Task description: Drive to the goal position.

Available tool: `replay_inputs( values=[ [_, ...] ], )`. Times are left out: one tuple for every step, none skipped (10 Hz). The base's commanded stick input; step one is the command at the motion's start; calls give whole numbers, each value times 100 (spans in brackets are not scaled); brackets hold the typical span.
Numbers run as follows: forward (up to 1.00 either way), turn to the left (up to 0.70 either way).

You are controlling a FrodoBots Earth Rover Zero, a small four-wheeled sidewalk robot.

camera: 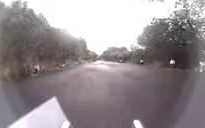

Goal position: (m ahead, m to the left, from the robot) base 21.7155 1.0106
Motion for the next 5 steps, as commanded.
replay_inputs(
  values=[
    [100, 0],
    [100, 0],
    [100, 0],
    [100, 0],
    [100, 0]
  ],
)
